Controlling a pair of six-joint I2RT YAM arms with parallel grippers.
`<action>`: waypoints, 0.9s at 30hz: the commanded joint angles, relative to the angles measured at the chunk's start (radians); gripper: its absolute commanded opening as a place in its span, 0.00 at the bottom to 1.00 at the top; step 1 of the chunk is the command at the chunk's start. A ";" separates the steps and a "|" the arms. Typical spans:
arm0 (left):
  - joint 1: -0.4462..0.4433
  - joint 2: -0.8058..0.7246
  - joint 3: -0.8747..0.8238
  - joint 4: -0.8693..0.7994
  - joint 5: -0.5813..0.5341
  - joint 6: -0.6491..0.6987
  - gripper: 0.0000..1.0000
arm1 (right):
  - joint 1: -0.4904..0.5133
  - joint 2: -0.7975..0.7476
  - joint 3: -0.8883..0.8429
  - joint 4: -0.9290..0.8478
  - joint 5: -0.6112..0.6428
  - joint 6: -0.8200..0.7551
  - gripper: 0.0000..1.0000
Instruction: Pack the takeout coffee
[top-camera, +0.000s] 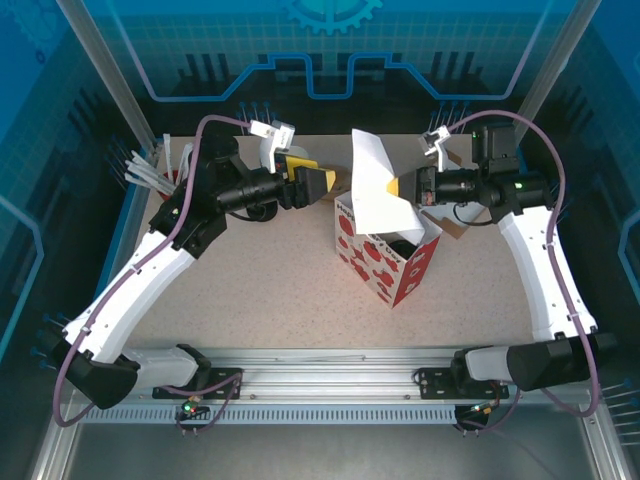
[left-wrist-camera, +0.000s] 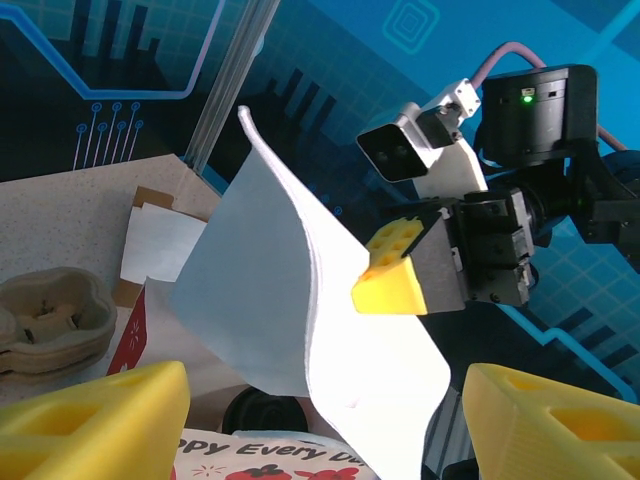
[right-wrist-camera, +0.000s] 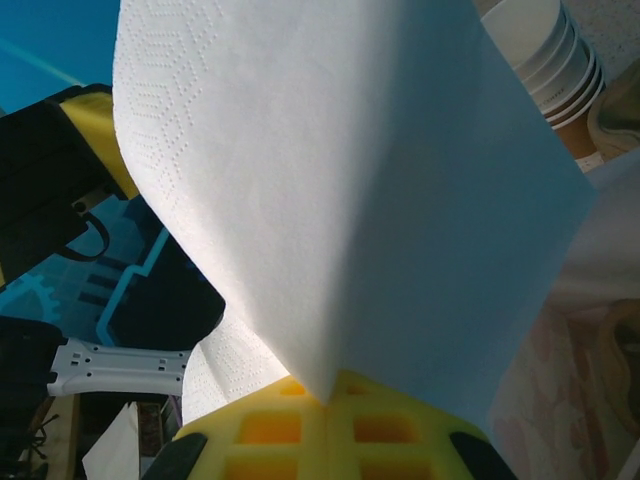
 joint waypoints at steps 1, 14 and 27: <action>-0.002 -0.004 -0.003 -0.005 -0.010 0.010 0.74 | -0.004 0.020 -0.001 0.025 -0.009 0.018 0.03; -0.003 -0.003 -0.012 -0.006 -0.010 0.014 0.74 | -0.002 0.043 -0.042 0.018 0.043 -0.019 0.04; -0.002 0.002 -0.018 -0.012 -0.015 0.023 0.74 | -0.002 0.029 -0.111 0.035 0.101 -0.034 0.31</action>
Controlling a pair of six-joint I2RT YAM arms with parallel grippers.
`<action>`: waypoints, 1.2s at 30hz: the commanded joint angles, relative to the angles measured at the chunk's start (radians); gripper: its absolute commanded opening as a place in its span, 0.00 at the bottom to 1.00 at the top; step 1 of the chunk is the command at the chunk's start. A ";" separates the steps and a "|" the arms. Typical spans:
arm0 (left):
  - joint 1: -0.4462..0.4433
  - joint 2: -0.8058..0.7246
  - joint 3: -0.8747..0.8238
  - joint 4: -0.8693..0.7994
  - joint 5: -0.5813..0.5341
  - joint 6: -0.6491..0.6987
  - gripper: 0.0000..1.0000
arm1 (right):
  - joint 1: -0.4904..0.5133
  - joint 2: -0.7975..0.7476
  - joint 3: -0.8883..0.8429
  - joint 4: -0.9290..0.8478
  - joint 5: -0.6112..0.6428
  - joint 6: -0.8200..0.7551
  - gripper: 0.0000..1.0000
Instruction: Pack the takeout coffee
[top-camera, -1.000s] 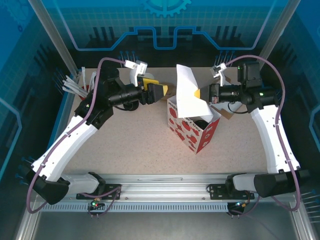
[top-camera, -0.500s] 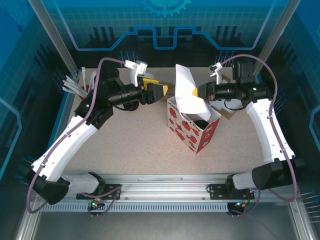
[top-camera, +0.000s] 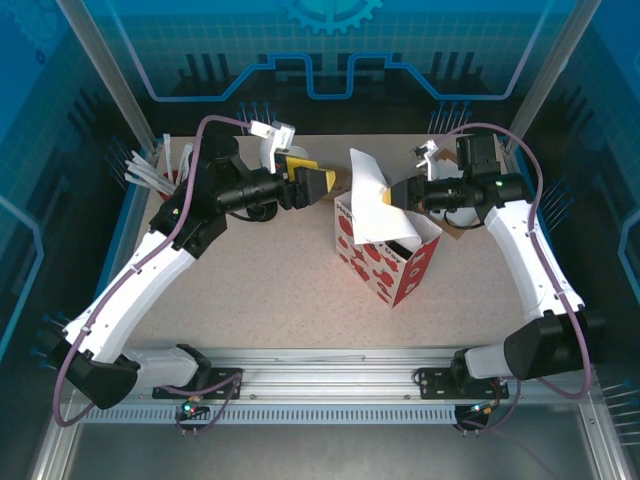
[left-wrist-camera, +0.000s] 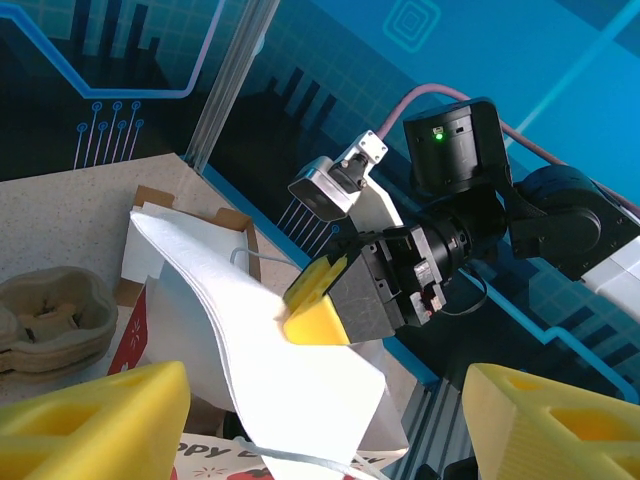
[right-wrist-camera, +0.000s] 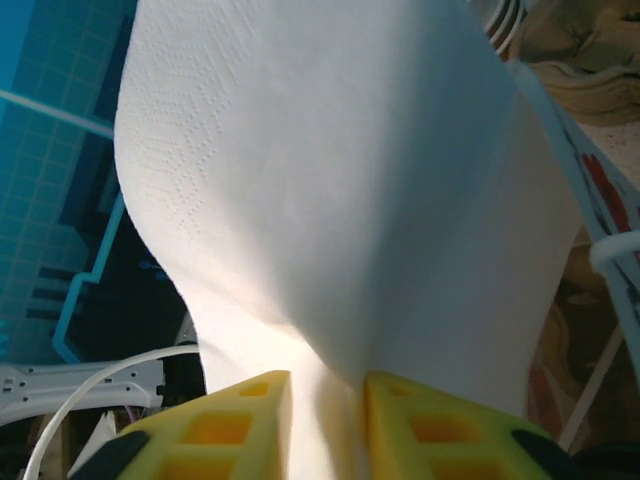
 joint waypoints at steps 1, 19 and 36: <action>-0.003 0.001 -0.016 -0.015 -0.016 0.022 0.74 | -0.003 -0.022 0.020 -0.017 0.036 -0.026 0.34; -0.002 -0.022 -0.087 -0.093 -0.149 0.084 0.74 | 0.191 -0.159 0.088 -0.095 0.483 -0.103 0.61; 0.006 -0.060 -0.125 -0.118 -0.248 0.116 0.74 | 0.422 0.143 0.337 -0.192 0.761 -0.088 0.74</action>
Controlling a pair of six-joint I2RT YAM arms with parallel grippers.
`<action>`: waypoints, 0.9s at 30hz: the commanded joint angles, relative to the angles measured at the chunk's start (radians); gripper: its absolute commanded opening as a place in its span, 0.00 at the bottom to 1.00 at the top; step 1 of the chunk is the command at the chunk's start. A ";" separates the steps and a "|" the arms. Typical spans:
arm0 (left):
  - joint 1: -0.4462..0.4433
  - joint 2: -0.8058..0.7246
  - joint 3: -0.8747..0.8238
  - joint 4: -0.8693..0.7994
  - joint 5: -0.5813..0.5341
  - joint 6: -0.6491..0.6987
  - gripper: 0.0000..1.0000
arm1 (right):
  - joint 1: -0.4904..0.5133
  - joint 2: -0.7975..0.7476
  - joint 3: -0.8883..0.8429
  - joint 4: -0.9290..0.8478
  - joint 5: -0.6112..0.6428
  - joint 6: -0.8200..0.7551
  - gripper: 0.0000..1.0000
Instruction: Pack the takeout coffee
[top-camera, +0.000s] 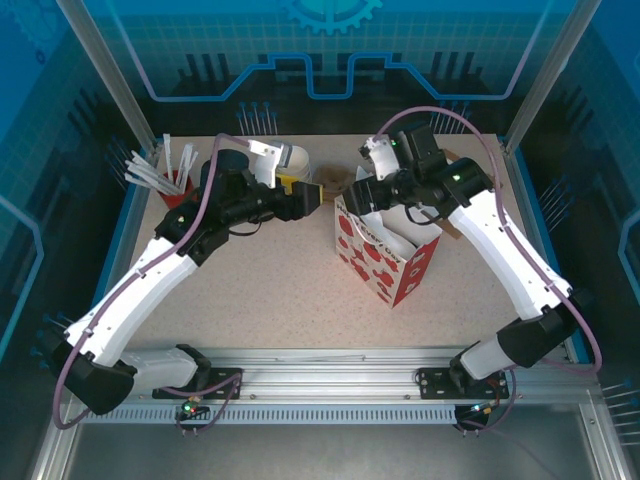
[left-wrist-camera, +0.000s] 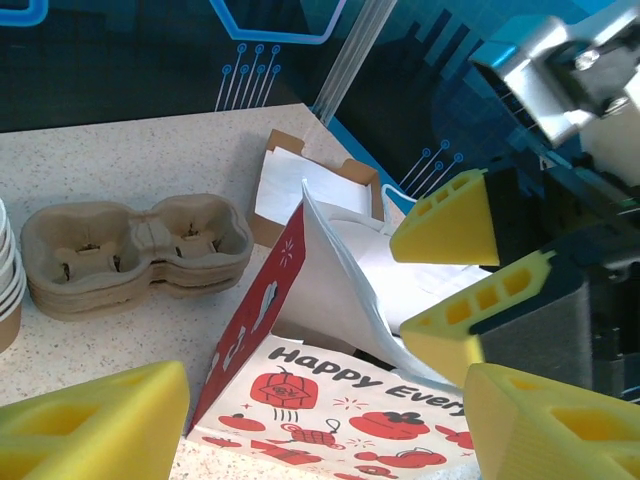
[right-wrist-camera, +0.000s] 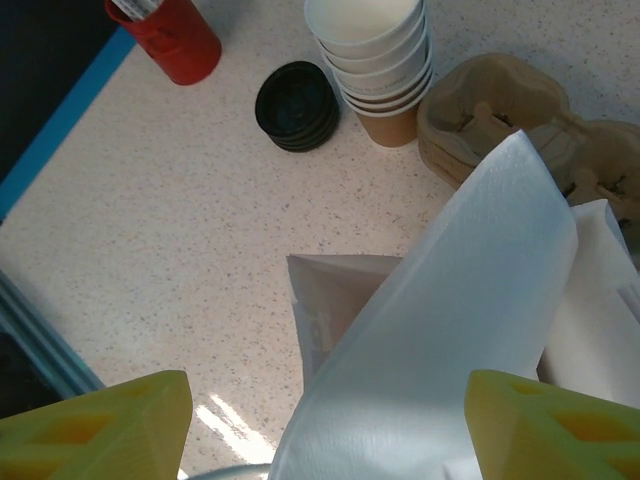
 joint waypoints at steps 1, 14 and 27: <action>0.005 -0.026 -0.012 -0.011 -0.022 0.029 0.74 | 0.023 0.030 0.042 -0.055 0.089 0.003 0.73; 0.008 -0.036 -0.014 -0.010 -0.021 0.031 0.74 | 0.008 0.028 0.003 -0.086 0.134 -0.019 0.47; 0.008 -0.037 -0.024 -0.009 -0.021 0.032 0.75 | -0.058 -0.052 -0.139 -0.068 0.073 -0.026 0.33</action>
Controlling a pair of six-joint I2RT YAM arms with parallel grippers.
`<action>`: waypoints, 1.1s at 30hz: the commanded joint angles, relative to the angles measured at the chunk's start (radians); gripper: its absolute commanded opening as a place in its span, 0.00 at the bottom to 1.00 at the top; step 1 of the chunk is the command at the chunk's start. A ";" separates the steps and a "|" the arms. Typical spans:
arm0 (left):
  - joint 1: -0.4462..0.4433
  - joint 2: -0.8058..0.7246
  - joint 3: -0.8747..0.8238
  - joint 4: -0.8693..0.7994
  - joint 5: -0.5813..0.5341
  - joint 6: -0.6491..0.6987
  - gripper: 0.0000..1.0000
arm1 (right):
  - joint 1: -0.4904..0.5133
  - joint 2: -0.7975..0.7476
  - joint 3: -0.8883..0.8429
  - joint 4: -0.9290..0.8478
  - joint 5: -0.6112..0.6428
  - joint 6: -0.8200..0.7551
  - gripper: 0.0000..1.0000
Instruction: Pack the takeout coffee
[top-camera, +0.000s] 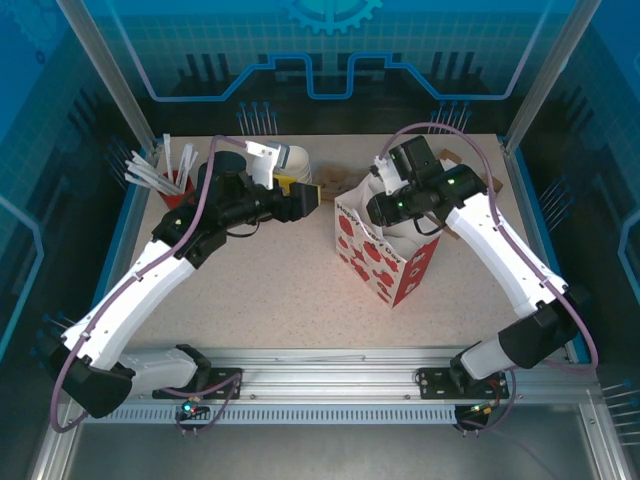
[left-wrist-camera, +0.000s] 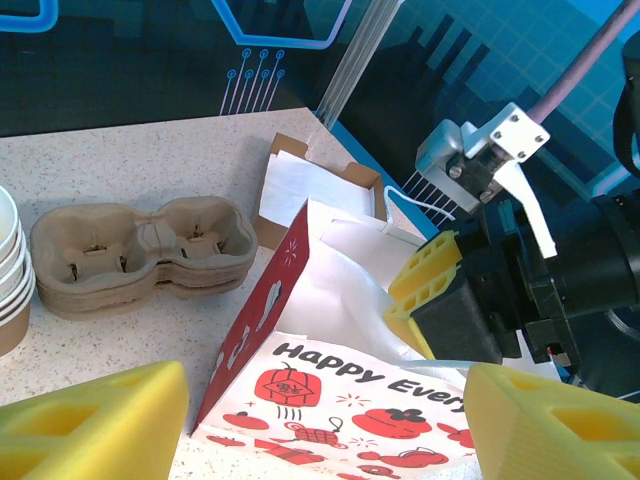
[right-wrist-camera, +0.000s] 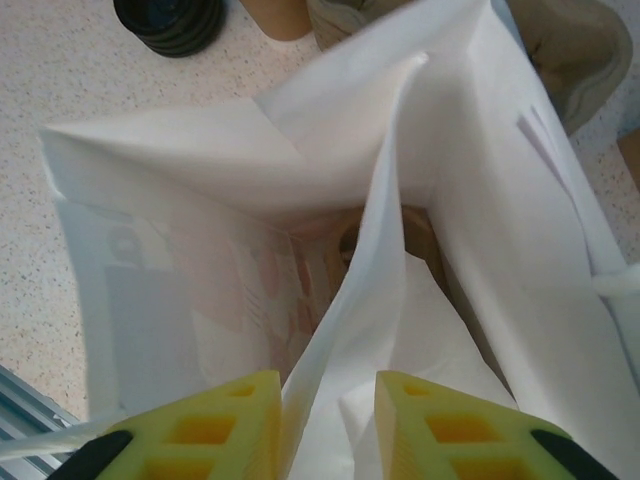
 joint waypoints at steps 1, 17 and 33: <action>0.006 -0.020 -0.014 -0.010 -0.014 0.032 0.75 | -0.014 -0.035 0.006 -0.006 -0.040 -0.006 0.34; 0.089 -0.232 -0.308 0.138 -0.255 0.032 0.85 | -0.236 -0.356 -0.107 0.209 0.269 0.002 0.89; 0.404 -0.220 -0.611 0.394 -0.591 0.089 0.99 | -0.597 -0.328 -0.634 0.592 0.534 0.012 1.00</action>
